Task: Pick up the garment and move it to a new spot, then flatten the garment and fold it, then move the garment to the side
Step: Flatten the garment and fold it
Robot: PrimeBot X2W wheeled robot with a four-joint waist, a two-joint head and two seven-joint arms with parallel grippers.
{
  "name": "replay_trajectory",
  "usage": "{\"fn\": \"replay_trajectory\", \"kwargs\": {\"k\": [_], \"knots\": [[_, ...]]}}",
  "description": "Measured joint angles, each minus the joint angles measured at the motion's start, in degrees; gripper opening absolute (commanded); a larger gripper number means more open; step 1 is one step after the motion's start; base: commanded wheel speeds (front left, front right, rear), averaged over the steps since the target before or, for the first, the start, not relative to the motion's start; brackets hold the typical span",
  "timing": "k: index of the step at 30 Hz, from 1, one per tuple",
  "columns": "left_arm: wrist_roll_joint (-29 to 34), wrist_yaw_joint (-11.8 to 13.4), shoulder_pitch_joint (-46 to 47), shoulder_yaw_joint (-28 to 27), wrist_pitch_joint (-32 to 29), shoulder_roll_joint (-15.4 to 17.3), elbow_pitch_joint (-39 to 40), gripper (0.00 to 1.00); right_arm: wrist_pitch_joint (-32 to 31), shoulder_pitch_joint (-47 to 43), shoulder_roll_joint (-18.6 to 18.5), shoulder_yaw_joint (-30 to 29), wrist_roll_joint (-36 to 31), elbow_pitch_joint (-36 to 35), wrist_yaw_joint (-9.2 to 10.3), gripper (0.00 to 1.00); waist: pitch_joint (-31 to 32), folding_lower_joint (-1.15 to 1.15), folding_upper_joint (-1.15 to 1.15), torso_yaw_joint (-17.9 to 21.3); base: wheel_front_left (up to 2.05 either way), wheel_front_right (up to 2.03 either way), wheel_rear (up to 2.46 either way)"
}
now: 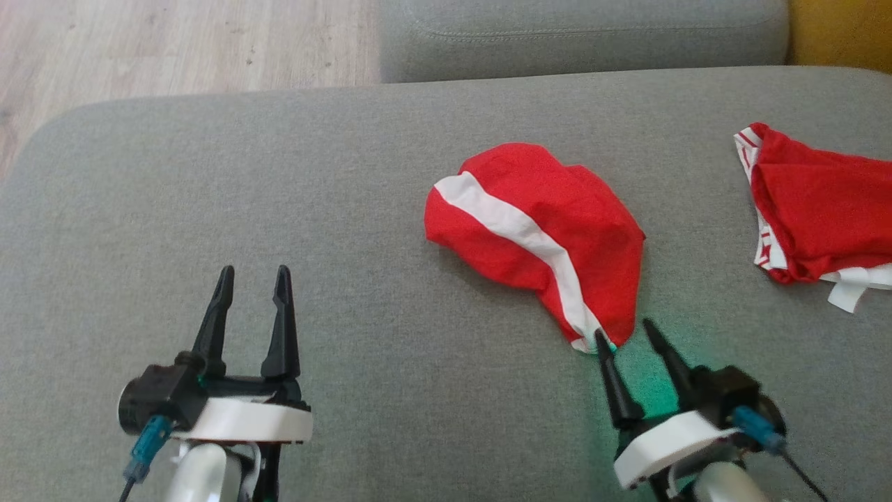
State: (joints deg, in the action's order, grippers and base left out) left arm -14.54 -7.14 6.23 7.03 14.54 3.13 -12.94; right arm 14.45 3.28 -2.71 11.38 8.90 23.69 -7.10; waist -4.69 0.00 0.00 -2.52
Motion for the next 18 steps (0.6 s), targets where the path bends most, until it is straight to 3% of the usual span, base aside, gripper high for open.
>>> {"fn": "replay_trajectory", "kwargs": {"k": [8,17,18], "knots": [[0.15,-0.02,0.16,0.22,0.0,-0.15,-0.99,1.0,-2.44,2.88,0.0,3.96,-1.27,8.31,0.0,1.0,-1.42,0.0,0.0,-1.39,0.0,0.0,0.0],[0.15,-0.03,0.53,0.37,0.0,-0.19,-1.18,1.0,-2.41,7.62,-0.02,1.8,-3.96,14.67,0.0,1.0,-2.99,0.0,0.0,-2.36,0.0,0.0,0.0],[0.15,-0.07,0.54,0.37,0.0,-0.19,-1.18,1.0,-2.44,8.0,-0.02,1.8,-3.97,15.24,0.0,0.55,-3.1,0.0,0.0,-2.38,0.0,0.0,0.0]]}}
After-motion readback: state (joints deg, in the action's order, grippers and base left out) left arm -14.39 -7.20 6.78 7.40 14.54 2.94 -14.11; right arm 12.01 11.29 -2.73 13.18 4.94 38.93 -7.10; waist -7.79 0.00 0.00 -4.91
